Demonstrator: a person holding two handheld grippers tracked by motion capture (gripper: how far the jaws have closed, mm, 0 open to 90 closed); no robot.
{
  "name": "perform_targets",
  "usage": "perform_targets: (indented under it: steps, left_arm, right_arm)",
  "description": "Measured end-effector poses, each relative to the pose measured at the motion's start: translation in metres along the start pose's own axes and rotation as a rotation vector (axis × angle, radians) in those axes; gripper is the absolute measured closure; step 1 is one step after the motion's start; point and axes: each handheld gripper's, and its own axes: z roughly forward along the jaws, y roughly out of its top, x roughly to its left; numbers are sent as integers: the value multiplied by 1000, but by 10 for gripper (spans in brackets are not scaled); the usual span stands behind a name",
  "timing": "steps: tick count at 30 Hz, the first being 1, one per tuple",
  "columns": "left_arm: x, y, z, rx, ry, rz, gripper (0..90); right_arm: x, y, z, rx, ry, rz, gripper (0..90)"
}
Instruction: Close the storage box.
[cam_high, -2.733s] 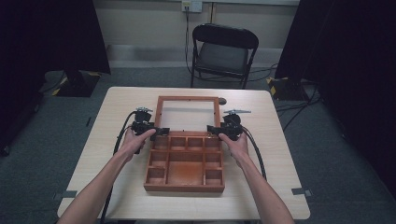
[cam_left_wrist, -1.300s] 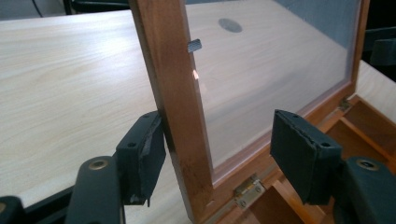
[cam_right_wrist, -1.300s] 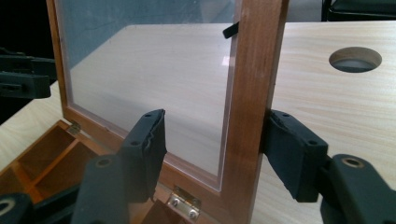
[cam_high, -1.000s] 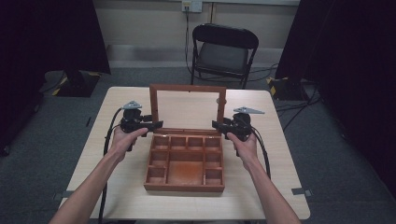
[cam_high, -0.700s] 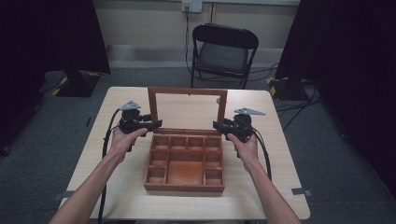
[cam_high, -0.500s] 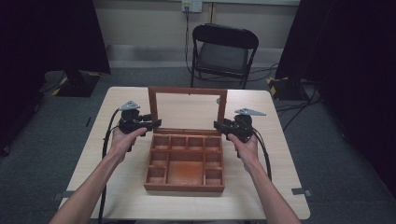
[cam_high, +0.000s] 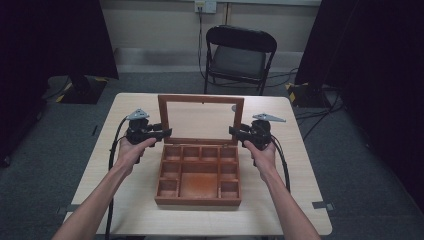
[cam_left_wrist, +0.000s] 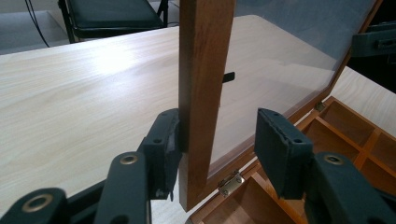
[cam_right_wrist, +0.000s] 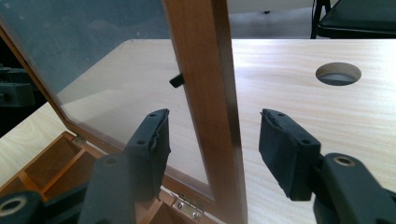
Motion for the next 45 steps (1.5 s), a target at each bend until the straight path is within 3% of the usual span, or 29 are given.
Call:
perform_targets:
  steps: [7, 10, 15, 20, 25, 31, 35, 36, 41, 45]
  left_arm:
    - [-1, 1, -2, 14, -3, -2, 517]
    - [-1, 1, -3, 13, -12, -12, 515]
    - [-5, 4, -4, 2, -16, -17, 427]
    - [-10, 9, -6, -3, 20, 16, 365]
    - [-9, 11, -5, 0, 34, 17, 325]
    - [-10, 14, -10, -30, 26, 20, 400]
    - [-14, 14, -12, -45, 53, 41, 430]
    - [-16, 13, -11, -61, 36, 28, 446]
    - [-18, 13, -13, -53, 12, 28, 485]
    - [-20, 13, -16, -50, -2, 7, 470]
  right_arm:
    - [6, 6, -4, -20, 36, -28, 518]
    - [6, 6, -7, -11, 31, -37, 551]
    - [6, 6, -9, -10, 31, -35, 556]
    - [7, 6, -10, -8, 26, -31, 557]
    - [8, 6, -12, 1, 28, -35, 555]
    - [10, 4, -15, 1, 30, -36, 549]
    - [12, 4, -18, 18, 35, -44, 546]
    - [13, 4, -20, 25, 31, -50, 543]
    - [14, 3, -24, 38, 28, -39, 532]
    - [16, 2, -27, 59, 36, -33, 469]
